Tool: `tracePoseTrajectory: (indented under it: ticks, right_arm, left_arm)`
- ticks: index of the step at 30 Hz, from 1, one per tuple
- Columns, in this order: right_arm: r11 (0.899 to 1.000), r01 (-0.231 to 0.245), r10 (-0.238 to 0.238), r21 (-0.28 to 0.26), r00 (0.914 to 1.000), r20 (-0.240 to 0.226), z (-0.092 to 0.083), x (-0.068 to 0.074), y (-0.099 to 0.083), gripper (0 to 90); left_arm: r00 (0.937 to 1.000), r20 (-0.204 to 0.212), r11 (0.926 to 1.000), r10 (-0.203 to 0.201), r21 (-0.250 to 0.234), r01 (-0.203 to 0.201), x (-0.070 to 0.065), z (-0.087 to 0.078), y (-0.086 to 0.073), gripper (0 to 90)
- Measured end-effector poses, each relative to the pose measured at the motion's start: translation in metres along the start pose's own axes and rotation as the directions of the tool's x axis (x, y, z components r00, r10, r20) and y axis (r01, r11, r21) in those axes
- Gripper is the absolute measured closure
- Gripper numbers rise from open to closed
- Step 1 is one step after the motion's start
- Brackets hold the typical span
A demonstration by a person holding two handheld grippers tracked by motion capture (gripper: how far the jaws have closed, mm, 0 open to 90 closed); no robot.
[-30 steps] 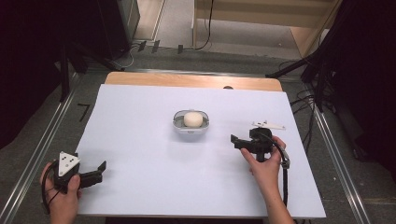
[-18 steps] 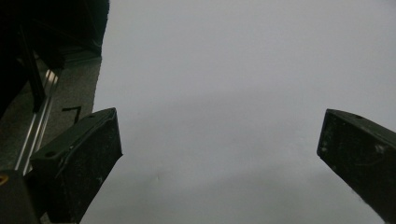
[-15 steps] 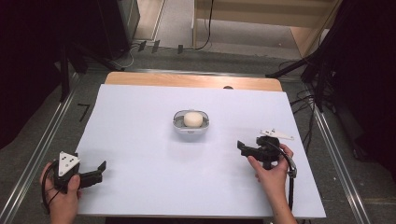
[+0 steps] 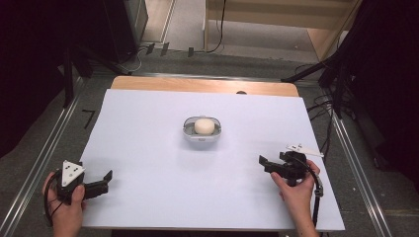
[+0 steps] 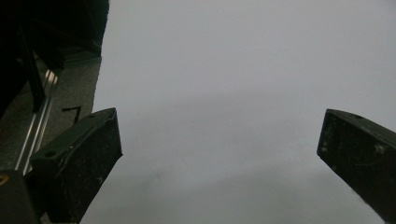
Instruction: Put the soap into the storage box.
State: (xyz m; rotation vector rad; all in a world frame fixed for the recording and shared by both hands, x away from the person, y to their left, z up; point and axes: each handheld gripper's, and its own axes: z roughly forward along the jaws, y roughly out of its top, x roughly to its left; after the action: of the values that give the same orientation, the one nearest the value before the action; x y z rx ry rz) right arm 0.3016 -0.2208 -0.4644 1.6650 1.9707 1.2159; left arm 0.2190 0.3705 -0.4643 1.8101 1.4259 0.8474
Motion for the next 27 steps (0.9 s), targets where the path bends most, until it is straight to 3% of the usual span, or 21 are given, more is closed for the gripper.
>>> tracePoseTrajectory:
  ticks: [5, 27]
  right_arm:
    - [1.000, -0.018, 0.018, -0.021, 0.9998, -0.009, -0.009, -0.013, -0.006, 13.3]
    - [0.999, -0.038, 0.039, -0.026, 0.9970, 0.066, -0.049, -0.051, -0.033, 13.3]
  left_arm:
    - [1.0000, -0.001, 1.0000, 0.001, 0.001, -0.001, 0.000, 0.000, 0.000, 0.4]
    - [1.0000, -0.002, 1.0000, 0.003, -0.001, -0.003, 0.000, 0.000, 0.000, 0.4]
